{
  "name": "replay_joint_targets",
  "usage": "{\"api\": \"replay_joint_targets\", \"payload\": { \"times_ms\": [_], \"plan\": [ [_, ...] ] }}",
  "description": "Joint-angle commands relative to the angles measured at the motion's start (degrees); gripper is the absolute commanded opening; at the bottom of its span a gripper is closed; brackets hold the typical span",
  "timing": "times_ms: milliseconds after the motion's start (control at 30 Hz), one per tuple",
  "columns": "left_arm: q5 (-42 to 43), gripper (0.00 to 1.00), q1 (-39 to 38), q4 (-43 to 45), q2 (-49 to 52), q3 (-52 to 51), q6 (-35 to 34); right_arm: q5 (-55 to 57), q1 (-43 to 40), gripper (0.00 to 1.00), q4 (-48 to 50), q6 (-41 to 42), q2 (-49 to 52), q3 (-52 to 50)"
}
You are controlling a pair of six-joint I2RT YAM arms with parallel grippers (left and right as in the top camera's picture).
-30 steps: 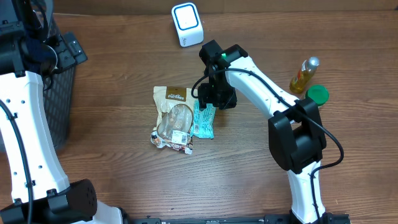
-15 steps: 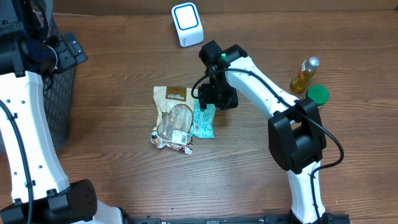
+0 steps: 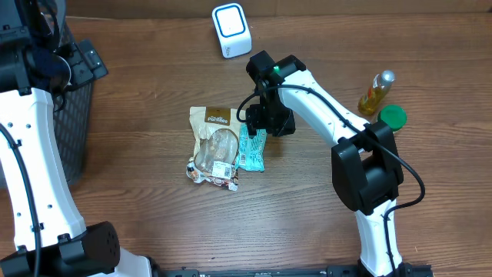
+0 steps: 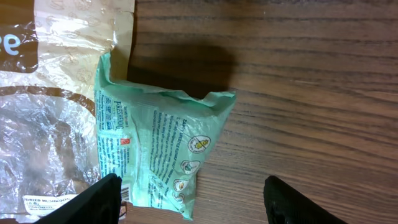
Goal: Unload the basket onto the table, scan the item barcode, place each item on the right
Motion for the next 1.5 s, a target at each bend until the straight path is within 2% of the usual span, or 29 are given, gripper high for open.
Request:
{"api": "replay_joint_targets", "payload": {
  "times_ms": [0, 67, 133, 167, 233, 433, 567, 633, 700, 767, 833, 1167, 1467],
  "plan": [
    [0.11, 1.0, -0.04, 0.09, 0.31, 0.44, 0.17, 1.46, 0.15, 0.7, 0.46, -0.17, 0.22, -0.22],
    [0.11, 1.0, -0.04, 0.09, 0.31, 0.44, 0.17, 2.64, 0.15, 0.67, 0.87, -0.15, 0.22, -0.22],
    [0.11, 1.0, -0.04, 0.09, 0.31, 0.44, 0.17, 2.73, 0.15, 0.55, 2.36, -0.15, 0.22, -0.22],
    [0.11, 1.0, -0.04, 0.09, 0.31, 0.44, 0.17, 2.71, 0.17, 0.44, 2.99, -0.11, 0.22, -0.22],
    [0.11, 1.0, -0.04, 0.09, 0.31, 0.44, 0.17, 2.71, 0.17, 0.33, 3.17, 0.35, 0.24, -0.22],
    [0.11, 1.0, -0.04, 0.09, 0.31, 0.44, 0.17, 2.71, 0.28, 0.36, 3.13, 0.85, 0.28, -2.25],
    [0.11, 1.0, -0.04, 0.09, 0.31, 0.44, 0.17, 1.81, 0.28, 0.4, 8.0, 2.21, 0.28, -7.15],
    [0.11, 1.0, -0.04, 0.09, 0.31, 0.44, 0.17, 1.16, 0.28, 0.36, 11.34, 2.21, 0.28, -9.49],
    [0.11, 1.0, -0.04, 0.09, 0.31, 0.44, 0.17, 1.22, 0.24, 0.27, 13.07, 2.19, 0.28, -10.95],
    [0.11, 1.0, -0.04, 0.09, 0.31, 0.44, 0.17, 1.25, -0.22, 0.18, 12.76, 2.16, 0.26, -10.99],
    [0.11, 1.0, -0.04, 0.09, 0.31, 0.44, 0.17, 1.57, -1.2, 0.14, 12.11, 2.19, -0.11, -10.91],
    [0.11, 1.0, -0.04, 0.09, 0.31, 0.44, 0.17, 0.39, -9.88, 0.11, 11.63, 3.58, -2.56, -10.8],
    [0.11, 0.99, -0.04, 0.09, 0.31, 0.44, 0.17, -1.81, -9.84, 0.27, 8.59, 2.84, -6.56, -9.38]
  ]
}}
